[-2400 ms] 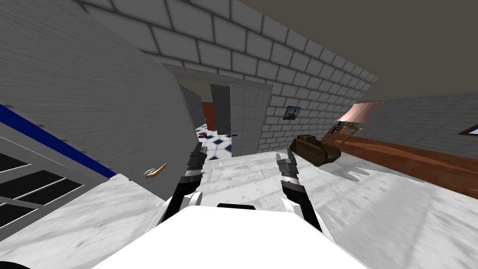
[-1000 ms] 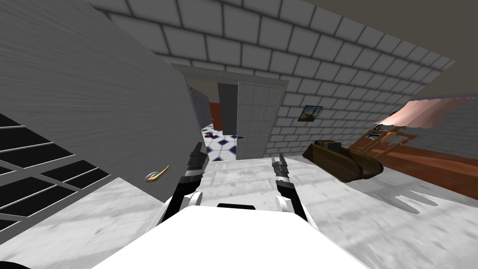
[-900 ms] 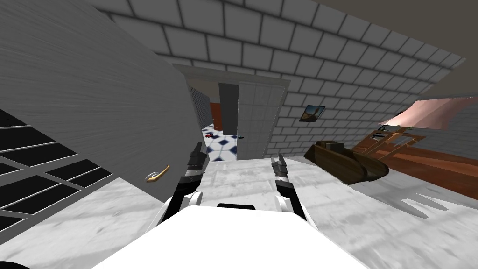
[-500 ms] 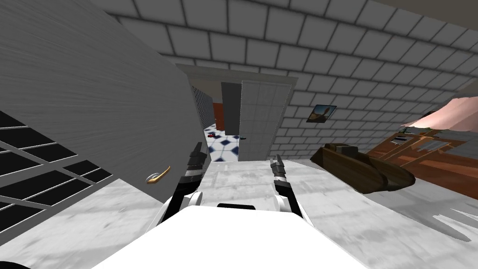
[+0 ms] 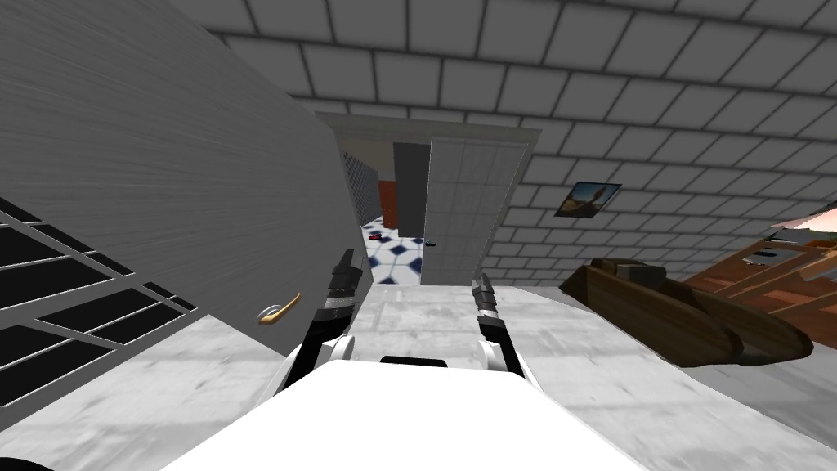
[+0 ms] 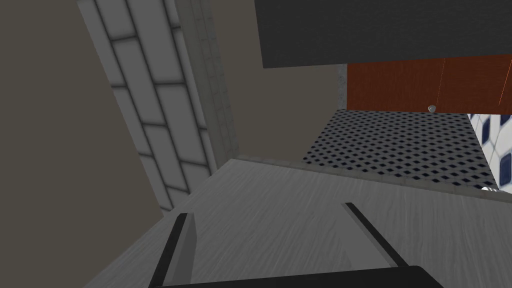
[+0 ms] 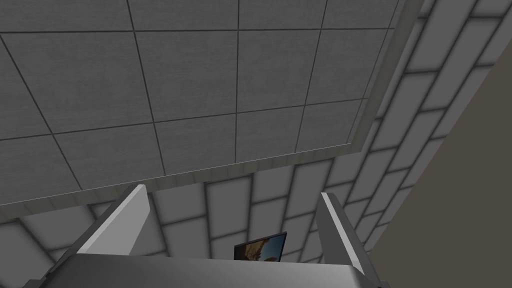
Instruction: Pull the door open
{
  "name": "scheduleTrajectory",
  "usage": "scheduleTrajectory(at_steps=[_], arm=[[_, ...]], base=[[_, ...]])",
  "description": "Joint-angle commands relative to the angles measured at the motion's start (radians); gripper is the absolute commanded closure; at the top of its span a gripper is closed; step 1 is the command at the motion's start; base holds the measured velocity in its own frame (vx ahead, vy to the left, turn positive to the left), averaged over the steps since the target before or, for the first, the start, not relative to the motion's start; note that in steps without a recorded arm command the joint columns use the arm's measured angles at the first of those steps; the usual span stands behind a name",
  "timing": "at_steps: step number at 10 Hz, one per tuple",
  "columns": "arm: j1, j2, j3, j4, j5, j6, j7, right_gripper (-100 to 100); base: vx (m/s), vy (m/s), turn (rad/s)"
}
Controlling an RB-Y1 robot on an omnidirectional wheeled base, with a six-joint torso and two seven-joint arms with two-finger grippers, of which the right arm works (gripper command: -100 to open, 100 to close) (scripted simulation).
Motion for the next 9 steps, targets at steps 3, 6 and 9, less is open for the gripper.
scheduleTrajectory(at_steps=[3, 6, 9], arm=[[-0.037, -0.012, -0.003, 0.086, -0.021, -0.021, 0.009, -100], [-0.073, -0.022, -0.004, 0.175, -0.044, -0.045, 0.020, -100], [-0.110, -0.033, -0.006, 0.265, -0.068, -0.068, 0.031, -100]], base=[[0.074, 0.007, 0.067], [0.100, 0.012, 0.107], [0.116, 0.009, 0.112]])
